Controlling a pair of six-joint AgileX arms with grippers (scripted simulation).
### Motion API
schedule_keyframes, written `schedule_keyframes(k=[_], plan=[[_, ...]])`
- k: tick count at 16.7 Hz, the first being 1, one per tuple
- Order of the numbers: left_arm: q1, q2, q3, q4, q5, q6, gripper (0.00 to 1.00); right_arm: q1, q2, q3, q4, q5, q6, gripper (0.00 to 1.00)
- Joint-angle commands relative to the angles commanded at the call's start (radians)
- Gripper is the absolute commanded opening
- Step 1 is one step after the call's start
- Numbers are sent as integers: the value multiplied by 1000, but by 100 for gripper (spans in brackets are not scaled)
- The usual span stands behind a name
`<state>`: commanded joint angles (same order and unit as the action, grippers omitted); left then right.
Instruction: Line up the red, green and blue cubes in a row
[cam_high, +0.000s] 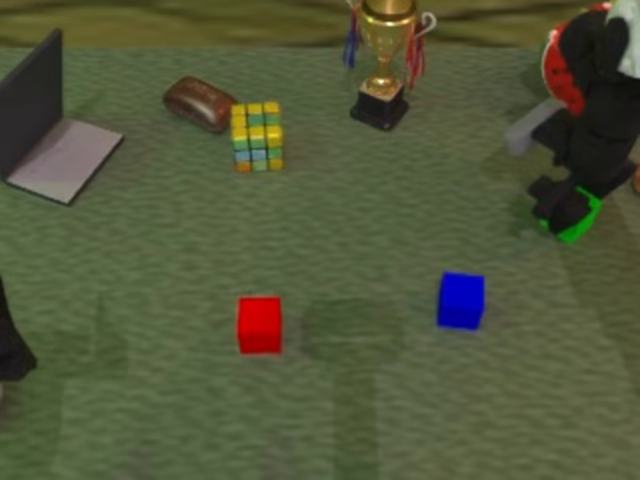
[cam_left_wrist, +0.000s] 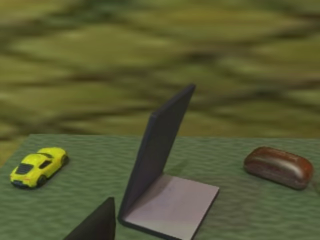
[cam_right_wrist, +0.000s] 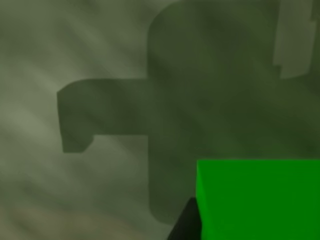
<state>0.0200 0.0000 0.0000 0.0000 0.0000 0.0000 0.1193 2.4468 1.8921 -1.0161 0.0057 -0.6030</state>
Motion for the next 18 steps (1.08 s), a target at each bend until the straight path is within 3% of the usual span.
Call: schedule_keyframes(k=[8, 14, 18], plan=[[0, 0, 0, 0, 0, 0, 100, -1, -14, 3, -10, -4, 4, 0], [0, 0, 0, 0, 0, 0, 100, 4, -58, 140, -204, -4, 3, 0], [0, 0, 0, 0, 0, 0, 100, 7, -75, 172, -240, -4, 3, 0]])
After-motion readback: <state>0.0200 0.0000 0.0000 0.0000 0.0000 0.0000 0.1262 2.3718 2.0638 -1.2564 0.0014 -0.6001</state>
